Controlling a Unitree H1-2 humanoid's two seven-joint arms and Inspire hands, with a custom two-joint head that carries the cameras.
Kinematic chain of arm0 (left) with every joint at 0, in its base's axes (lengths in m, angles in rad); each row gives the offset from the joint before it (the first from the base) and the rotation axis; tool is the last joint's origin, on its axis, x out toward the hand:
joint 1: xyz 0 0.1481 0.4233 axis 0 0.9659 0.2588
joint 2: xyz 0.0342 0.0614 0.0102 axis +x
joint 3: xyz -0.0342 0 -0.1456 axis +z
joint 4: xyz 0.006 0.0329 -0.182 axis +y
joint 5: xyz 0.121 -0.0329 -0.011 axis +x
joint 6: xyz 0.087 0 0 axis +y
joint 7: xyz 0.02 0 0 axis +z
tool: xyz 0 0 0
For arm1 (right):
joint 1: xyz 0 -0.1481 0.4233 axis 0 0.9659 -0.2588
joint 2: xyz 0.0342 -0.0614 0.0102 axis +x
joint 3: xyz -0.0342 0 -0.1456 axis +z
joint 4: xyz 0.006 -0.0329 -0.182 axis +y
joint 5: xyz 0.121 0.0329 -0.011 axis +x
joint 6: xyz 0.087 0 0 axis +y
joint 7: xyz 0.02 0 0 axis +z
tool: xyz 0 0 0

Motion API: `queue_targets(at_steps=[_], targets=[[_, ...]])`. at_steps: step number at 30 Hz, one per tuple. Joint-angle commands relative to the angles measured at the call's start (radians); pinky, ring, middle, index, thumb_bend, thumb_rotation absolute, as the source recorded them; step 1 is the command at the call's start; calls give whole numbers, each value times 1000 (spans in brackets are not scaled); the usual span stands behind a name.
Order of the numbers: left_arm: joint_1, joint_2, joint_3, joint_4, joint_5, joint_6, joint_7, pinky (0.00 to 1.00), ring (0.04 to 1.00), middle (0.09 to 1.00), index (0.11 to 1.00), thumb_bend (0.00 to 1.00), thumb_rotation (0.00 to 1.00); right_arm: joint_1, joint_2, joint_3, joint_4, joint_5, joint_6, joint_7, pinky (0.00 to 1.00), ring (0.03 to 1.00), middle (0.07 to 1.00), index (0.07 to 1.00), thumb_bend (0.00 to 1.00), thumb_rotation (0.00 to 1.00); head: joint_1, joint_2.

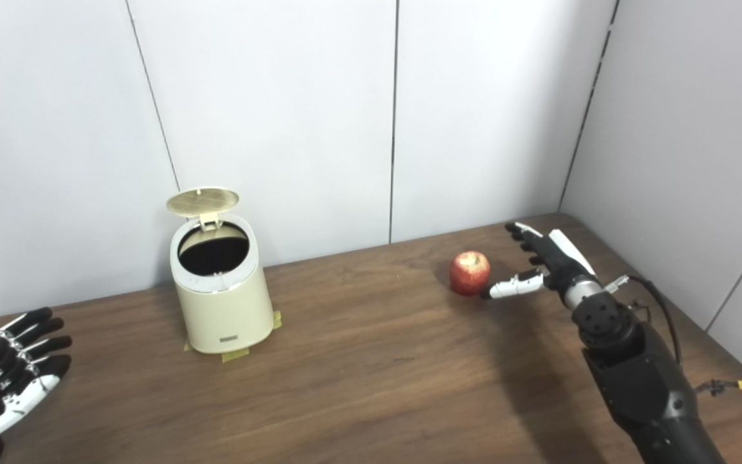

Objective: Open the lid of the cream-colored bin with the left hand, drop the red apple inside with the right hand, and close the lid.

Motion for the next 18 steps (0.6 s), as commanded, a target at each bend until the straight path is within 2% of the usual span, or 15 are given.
queue_targets(at_steps=[1,6,11,18], targets=[[-38,19,-2,-35,15,-34,6,685,737,798,812,493,0,-66,-29,4,5,3,-47,-2,902,924,908,924,863,175,-1,1],[-35,16,-6,-55,12,-22,8,669,720,784,804,479,0,-92,-15,37,67,1,-54,-8,859,899,892,908,921,215,10,4],[-34,14,-12,-69,11,-16,7,638,716,782,802,464,0,-109,12,47,134,13,-128,-33,851,889,887,896,872,125,10,4],[-26,8,-20,-102,22,16,18,692,751,812,837,437,0,-140,29,68,240,-3,-182,-72,871,891,882,879,858,148,26,10]])
